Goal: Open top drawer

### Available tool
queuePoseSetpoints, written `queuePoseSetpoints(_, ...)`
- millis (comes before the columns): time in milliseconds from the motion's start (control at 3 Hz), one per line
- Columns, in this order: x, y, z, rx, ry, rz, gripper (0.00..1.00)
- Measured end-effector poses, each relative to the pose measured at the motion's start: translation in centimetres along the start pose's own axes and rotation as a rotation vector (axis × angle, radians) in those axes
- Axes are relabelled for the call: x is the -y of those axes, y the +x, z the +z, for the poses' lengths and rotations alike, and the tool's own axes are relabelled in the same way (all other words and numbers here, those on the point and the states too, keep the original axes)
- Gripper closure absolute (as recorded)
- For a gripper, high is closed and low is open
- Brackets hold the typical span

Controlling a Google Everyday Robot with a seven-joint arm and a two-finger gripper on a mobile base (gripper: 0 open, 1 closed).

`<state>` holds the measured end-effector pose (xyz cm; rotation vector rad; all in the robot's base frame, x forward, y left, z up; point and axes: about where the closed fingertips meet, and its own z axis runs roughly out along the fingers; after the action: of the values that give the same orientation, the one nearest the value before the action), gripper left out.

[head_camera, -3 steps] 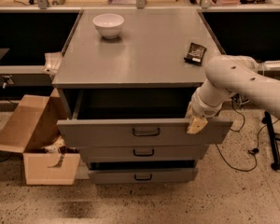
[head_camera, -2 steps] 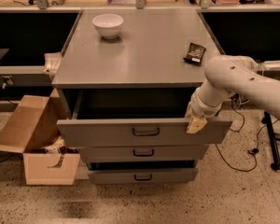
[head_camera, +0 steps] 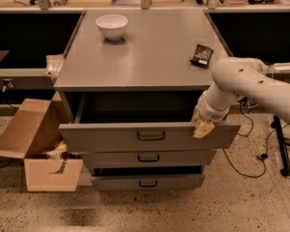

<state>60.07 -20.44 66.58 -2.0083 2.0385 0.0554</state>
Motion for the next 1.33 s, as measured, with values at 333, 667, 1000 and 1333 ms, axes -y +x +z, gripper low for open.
queuePoseSetpoints(333, 0.0, 0.0, 0.0, 0.0, 0.0, 0.0, 0.28)
queuePoseSetpoints(667, 0.0, 0.0, 0.01, 0.0, 0.0, 0.0, 0.03)
queuePoseSetpoints(1000, -0.01, 0.0, 0.01, 0.0, 0.0, 0.0, 0.0)
queuePoseSetpoints(1333, -0.01, 0.0, 0.01, 0.0, 0.0, 0.0, 0.0)
